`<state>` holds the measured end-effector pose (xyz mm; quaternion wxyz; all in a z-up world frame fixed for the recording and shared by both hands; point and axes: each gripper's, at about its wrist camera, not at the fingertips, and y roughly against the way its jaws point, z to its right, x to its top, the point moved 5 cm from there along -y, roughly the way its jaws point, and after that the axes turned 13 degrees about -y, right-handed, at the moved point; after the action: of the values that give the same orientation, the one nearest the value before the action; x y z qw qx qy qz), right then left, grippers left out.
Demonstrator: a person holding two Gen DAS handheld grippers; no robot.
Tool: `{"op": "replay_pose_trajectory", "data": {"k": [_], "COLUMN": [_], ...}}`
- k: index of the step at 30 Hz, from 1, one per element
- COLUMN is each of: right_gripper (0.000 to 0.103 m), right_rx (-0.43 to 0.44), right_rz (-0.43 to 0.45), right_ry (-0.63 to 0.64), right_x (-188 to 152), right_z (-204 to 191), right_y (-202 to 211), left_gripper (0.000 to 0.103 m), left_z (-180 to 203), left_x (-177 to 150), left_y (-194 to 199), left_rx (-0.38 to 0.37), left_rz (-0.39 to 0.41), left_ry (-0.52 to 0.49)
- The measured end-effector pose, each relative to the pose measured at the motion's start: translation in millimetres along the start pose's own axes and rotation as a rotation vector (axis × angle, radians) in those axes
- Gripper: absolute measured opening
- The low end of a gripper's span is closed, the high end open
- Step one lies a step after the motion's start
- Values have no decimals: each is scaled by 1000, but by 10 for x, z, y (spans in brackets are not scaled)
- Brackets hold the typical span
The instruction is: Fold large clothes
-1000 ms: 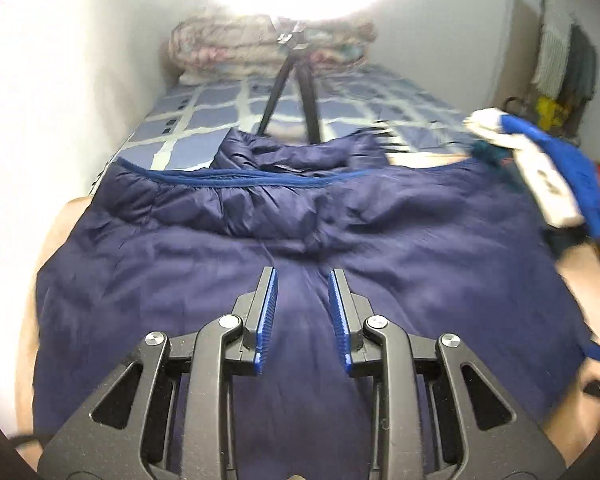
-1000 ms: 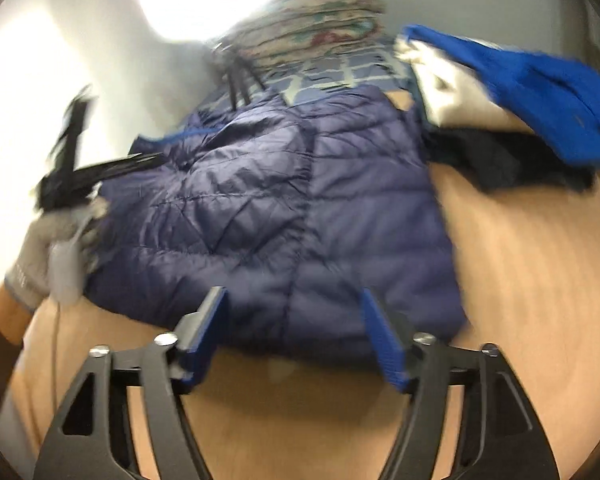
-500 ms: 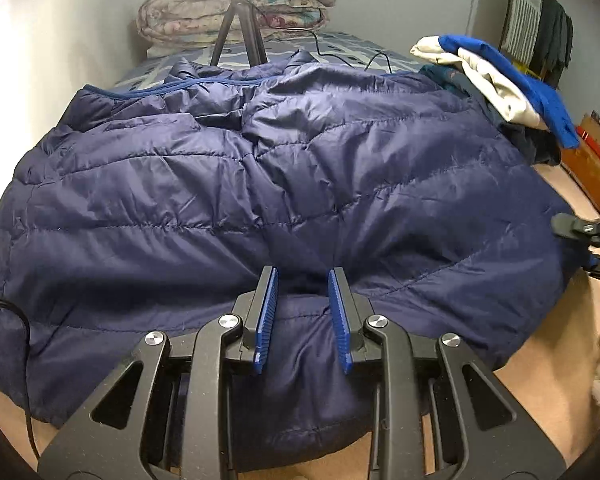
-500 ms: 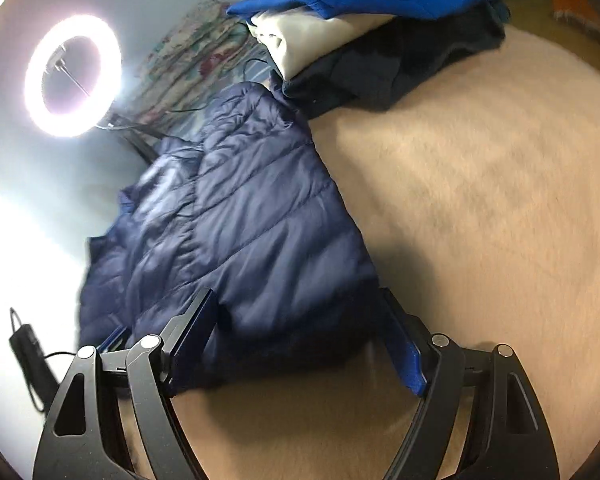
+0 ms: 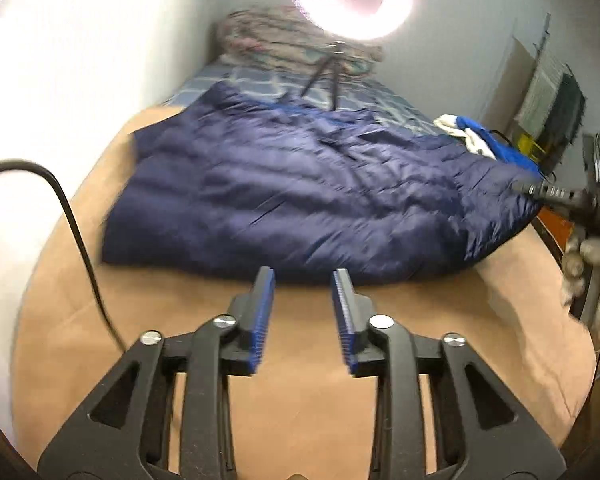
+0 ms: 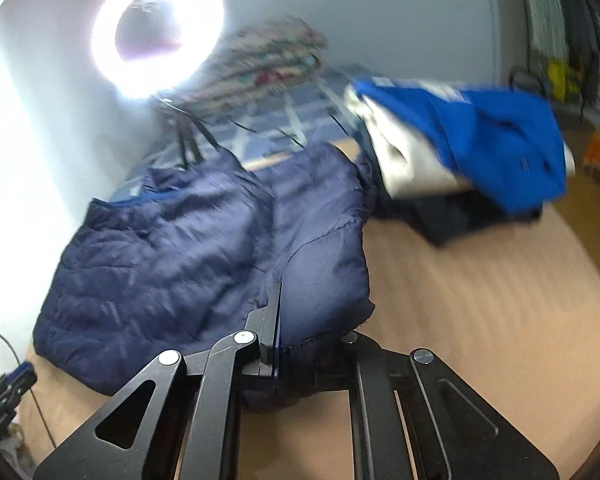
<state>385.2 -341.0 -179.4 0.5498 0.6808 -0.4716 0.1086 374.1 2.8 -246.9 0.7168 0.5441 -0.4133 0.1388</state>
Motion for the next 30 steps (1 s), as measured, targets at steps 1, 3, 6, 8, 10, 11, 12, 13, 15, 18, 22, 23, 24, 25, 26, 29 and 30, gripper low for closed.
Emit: {"op": "replay_pose_trajectory", "data": {"k": [1, 3, 6, 8, 10, 11, 12, 13, 15, 18, 22, 23, 24, 25, 26, 29, 30], "right_gripper": [9, 8, 8, 8, 8, 8, 8, 8, 8, 8, 8, 8, 8, 7, 7, 7, 7], "right_rx": [13, 30, 51, 69, 96, 107, 117, 126, 150, 186, 235, 251, 262, 276, 288, 321, 329], "right_rz": [13, 32, 61, 77, 89, 92, 95, 98, 99, 94, 79, 73, 68, 59, 52, 18, 5], "right_ry": [24, 59, 129, 167, 196, 207, 217, 226, 244, 280, 337, 356, 369, 385, 397, 431, 441], "right_x": [26, 34, 60, 69, 75, 74, 79, 82, 72, 6, -152, -213, -261, -324, -371, -550, -614], "right_z": [-114, -277, -601, -826, -1051, -1149, -1240, -1323, -1512, -1807, -2189, -2322, -2419, -2537, -2615, -2892, -2975], "right_y": [45, 123, 167, 178, 191, 197, 204, 205, 207, 188, 143, 118, 99, 68, 42, -75, -126], "left_gripper": [35, 35, 35, 35, 35, 35, 35, 36, 35, 35, 35, 35, 36, 35, 35, 35, 35], "left_z": [-38, -54, -22, -12, -16, -16, -21, -23, -22, -25, -44, -50, -60, -70, -89, -141, -155], "left_x": [-74, -186, -297, -332, -347, -348, -337, -335, -324, -337, -363, -372, -379, -387, -399, -439, -445], "left_y": [62, 148, 275, 341, 411, 441, 458, 479, 505, 557, 620, 631, 639, 642, 644, 654, 654], "left_rx": [11, 28, 18, 7, -6, -10, -12, -12, -14, -12, -14, -9, -6, -6, -7, -7, -6], "left_rz": [3, 2, 8, 18, 33, 40, 44, 48, 51, 56, 67, 68, 67, 66, 65, 59, 59], "left_ry": [1, -15, -31, -29, -14, -7, -5, -4, -8, -12, -3, -5, -6, -4, 3, 18, 22]}}
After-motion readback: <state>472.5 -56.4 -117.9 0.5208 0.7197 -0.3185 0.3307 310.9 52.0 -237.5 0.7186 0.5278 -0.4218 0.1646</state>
